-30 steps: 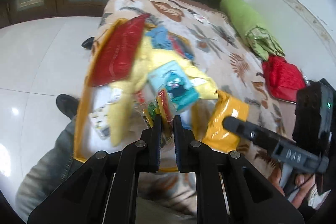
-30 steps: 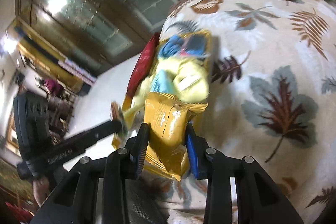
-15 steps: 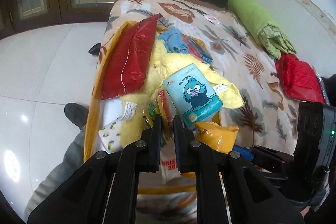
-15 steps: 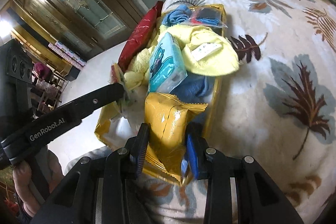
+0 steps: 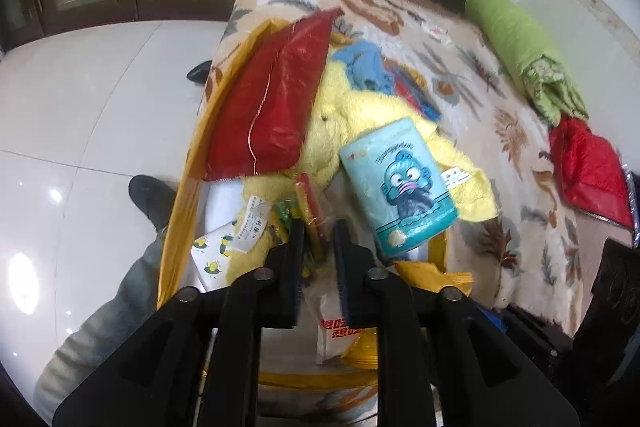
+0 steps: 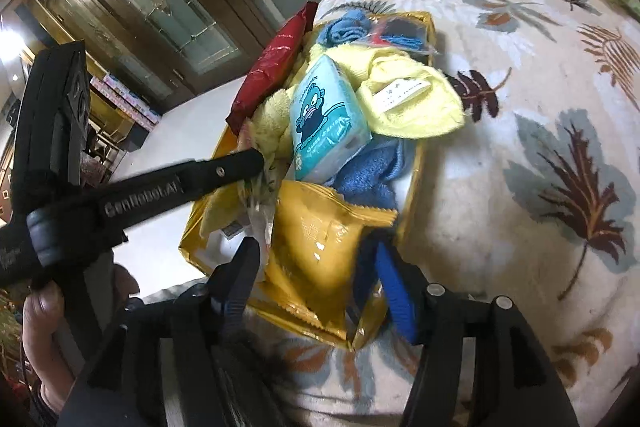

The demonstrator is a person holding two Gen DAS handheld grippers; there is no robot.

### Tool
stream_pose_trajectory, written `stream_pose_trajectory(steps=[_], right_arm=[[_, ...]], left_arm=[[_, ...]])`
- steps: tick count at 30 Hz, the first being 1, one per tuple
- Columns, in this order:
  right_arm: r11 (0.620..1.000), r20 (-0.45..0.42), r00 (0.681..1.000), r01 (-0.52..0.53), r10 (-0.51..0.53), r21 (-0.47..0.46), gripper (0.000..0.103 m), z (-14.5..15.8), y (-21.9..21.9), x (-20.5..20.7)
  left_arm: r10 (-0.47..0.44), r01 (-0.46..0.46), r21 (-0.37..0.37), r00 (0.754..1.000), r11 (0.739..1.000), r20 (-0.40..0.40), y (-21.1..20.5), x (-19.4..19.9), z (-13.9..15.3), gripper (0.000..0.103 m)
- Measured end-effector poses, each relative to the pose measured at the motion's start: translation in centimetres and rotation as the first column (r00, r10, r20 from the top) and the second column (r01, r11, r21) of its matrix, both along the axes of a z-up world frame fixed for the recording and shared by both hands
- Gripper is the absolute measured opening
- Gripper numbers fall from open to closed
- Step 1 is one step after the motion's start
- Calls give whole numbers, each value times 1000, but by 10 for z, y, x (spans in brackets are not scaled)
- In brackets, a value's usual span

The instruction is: Organize soft objects

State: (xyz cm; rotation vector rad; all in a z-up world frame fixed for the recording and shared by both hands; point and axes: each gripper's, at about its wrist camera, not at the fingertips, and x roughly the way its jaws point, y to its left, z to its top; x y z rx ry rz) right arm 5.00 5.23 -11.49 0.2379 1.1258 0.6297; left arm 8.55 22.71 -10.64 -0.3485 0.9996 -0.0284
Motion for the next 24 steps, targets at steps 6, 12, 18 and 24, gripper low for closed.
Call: stream_pose_trajectory(steps=[6,12,18,24], right_arm=[[999,4,999,35,-35,19,61,4,-6,-7],[996,28,996,83,-84,36,61,16,-18,-16],[993,184,978,110,-101,-37,78,45,-27,-22],[988,228,965,146,-131,-46,81,53,-36,-18]], left_arm=[[-63,63,5,996,998,65,-2,-17,15,48],[19,-19,3,986,1000,168,3,-43,24,48],[178,-232,195,949,953,260,-10,-60,34,48],[186,-233,182,952,955,243,-13,-63,39,48]])
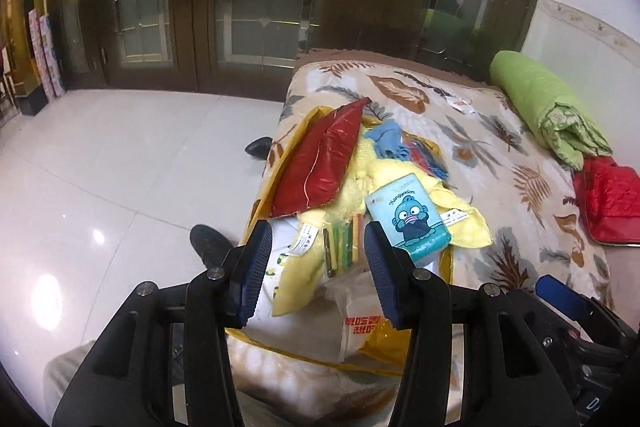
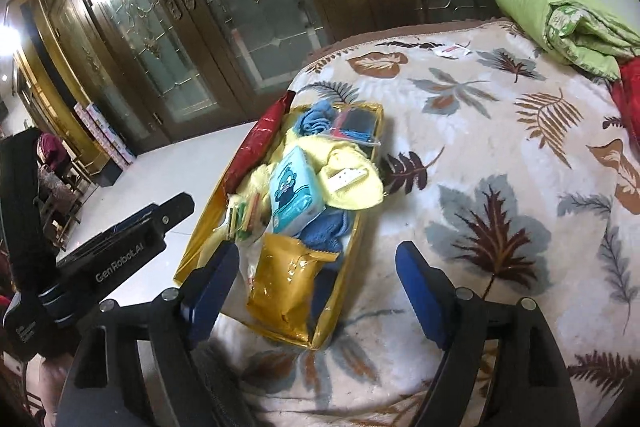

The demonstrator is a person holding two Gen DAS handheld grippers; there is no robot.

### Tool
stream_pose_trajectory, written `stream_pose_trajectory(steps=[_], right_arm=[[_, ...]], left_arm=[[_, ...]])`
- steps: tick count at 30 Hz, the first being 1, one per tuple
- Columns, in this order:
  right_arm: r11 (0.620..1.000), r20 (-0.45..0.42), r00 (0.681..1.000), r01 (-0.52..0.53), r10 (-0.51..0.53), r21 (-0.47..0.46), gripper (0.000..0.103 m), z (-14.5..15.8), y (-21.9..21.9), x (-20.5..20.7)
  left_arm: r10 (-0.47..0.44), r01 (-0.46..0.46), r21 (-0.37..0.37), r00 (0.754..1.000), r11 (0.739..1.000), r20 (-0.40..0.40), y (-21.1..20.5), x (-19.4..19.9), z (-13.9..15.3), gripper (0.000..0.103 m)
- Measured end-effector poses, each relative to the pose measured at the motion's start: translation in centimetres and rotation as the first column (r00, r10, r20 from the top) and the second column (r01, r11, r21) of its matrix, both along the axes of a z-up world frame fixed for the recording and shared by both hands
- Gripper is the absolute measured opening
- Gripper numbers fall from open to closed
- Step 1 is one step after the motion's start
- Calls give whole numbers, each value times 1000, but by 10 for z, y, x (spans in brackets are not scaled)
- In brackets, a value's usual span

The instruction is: Organize soft objects

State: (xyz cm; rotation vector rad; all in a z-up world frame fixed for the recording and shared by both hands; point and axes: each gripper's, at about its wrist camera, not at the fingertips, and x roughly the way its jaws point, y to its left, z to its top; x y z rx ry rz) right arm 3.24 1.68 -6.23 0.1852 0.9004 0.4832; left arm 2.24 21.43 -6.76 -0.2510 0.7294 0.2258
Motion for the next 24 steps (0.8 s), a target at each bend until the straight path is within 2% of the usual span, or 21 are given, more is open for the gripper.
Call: stream_pose_trajectory(steps=[2,6,11,19,24], right_arm=[[1000,-12,1000,4,-4,-10,81,-2,-1,2],[1000,-6,1000,5,-5,-17,81,-4,-2,2],[1000,-26,1000,-16,16,-14,81,-3,1,2],[999,-24,1000,-20,19,-36,81,-3,5,2],[998,4,1000,-22,23,-54,81,2,9,-3]], left_arm=[[5,-6,-13,999,1000,-37,0,2,-3,48],[-18,18,-1,999,1000,-38,-1,-2,-6,48],[16,-10,95,998,995,-55,-7,-2,-13,48],[30,-24,99,998,995,-58,-5,-2,-19,48],[35,-33,54,998,998,-48,3,-3,-20,48]])
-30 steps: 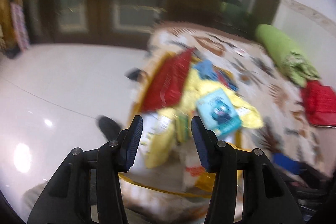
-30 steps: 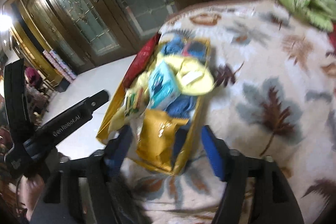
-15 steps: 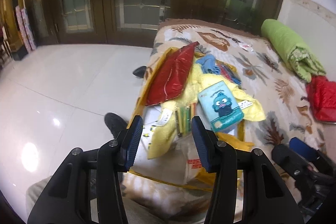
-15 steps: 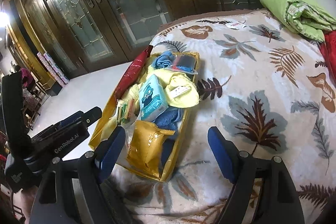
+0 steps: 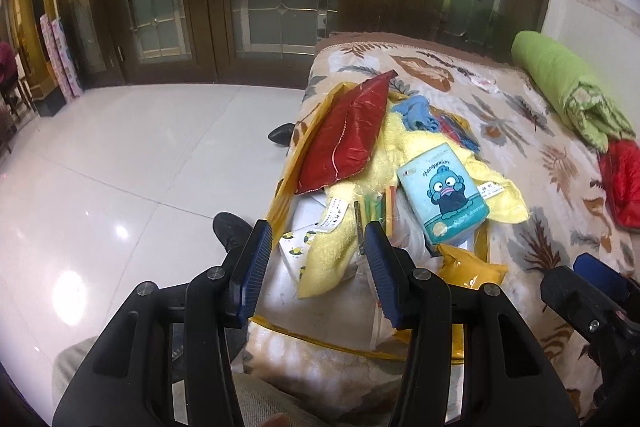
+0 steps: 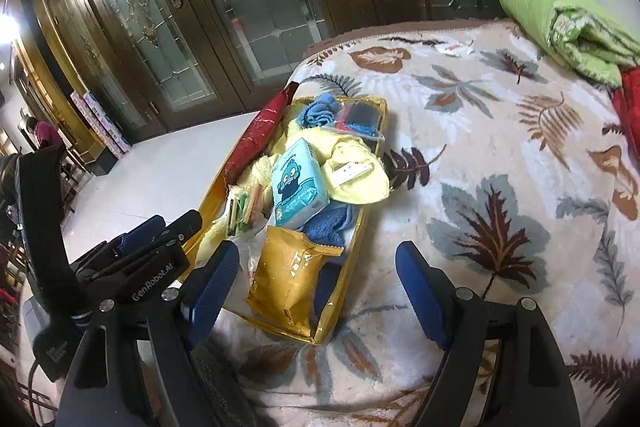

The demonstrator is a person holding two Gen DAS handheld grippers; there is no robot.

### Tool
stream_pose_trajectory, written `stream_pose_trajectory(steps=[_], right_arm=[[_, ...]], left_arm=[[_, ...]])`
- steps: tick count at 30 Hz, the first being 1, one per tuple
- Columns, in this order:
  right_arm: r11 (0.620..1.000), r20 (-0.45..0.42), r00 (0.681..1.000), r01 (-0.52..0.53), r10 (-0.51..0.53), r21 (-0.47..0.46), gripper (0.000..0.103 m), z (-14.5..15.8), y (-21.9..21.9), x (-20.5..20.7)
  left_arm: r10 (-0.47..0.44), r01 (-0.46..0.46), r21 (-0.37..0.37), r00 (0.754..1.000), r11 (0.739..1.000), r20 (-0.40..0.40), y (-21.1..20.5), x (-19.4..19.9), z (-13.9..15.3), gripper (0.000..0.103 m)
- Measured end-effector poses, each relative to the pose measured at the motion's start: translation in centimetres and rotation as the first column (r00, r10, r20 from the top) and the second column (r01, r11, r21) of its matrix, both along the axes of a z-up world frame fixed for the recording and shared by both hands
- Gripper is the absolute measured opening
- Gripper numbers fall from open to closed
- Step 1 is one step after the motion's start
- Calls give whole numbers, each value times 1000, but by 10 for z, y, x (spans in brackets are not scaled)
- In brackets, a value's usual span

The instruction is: Organize soft objects

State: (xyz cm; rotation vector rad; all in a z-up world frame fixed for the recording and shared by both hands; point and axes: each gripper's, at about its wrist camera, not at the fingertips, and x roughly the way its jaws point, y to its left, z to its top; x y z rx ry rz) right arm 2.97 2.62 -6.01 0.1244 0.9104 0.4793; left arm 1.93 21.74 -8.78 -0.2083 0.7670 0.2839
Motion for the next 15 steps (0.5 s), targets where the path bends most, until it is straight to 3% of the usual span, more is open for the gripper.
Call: stream_pose_trajectory(steps=[5,15], right_arm=[[1000,9,1000,-6,6,11,81,2,0,-2],[999,-1,1000,-18,18,33,81,0,1,-1]], left_arm=[[16,-16,-27,1000,1000,13,6,-3,1,48],[-19,19,12,1000,1000,13,-2,-3,6,48]])
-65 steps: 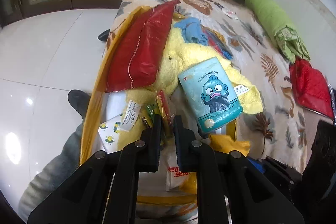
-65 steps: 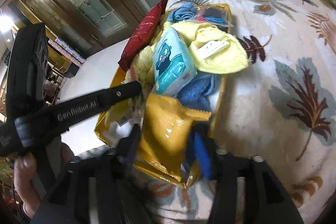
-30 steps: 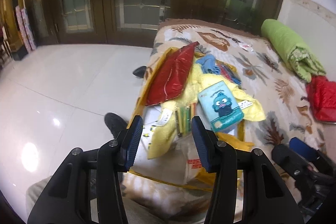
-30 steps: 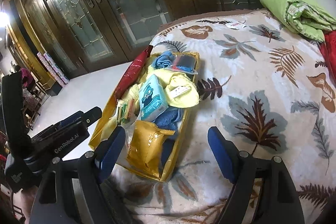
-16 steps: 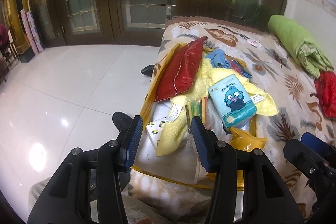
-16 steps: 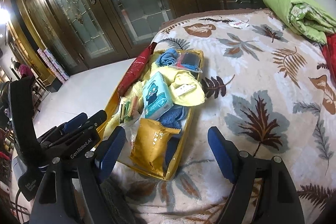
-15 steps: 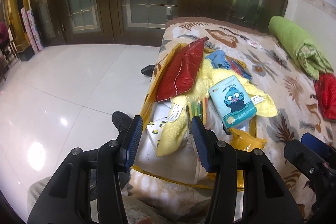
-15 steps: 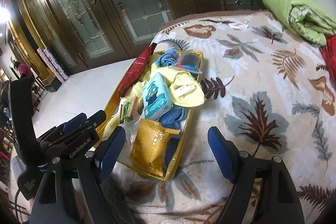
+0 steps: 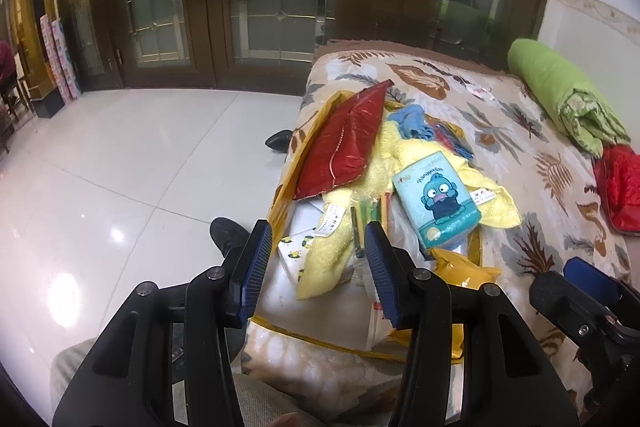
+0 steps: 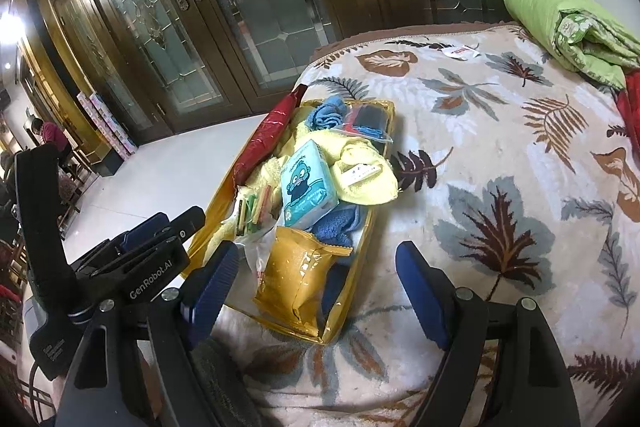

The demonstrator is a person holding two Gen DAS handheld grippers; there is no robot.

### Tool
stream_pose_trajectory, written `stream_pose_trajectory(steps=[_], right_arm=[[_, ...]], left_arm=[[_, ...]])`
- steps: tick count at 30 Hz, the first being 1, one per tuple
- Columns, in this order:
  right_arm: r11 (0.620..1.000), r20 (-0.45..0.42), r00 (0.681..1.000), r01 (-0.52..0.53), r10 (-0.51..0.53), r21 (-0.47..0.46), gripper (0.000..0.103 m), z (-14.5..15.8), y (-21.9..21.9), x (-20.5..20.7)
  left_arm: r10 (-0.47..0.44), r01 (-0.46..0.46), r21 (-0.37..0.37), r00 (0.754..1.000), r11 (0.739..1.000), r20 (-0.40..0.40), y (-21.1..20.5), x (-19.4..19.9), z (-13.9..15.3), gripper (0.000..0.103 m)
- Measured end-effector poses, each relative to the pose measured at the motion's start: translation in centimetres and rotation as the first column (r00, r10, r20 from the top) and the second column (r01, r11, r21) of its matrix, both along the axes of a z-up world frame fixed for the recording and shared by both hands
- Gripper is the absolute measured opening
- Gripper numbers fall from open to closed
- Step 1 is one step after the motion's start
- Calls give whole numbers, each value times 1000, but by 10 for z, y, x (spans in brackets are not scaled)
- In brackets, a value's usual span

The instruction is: Organize soft objects

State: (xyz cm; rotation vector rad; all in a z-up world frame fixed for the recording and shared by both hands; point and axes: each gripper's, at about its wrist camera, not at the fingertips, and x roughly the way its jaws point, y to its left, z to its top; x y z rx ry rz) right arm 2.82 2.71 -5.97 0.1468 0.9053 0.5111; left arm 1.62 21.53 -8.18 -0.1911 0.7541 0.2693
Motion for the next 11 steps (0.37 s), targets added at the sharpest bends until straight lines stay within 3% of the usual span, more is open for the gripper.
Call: stream_pose_trajectory(steps=[5,8,11], right_arm=[[1000,6,1000,-1,1,10,81,1,1,1],[1000,0,1000,-4,4,15,81,0,4,3],[1000,-2,1000,-10,10,17,81,-2,10,4]], left_arm=[[32,-30,59,999,998,-29,-2,-4,3,48],[54,-52,65,998,997,-39,2,-6,4,61],[55,-53,94,998,994,-23,4,-8,6,61]])
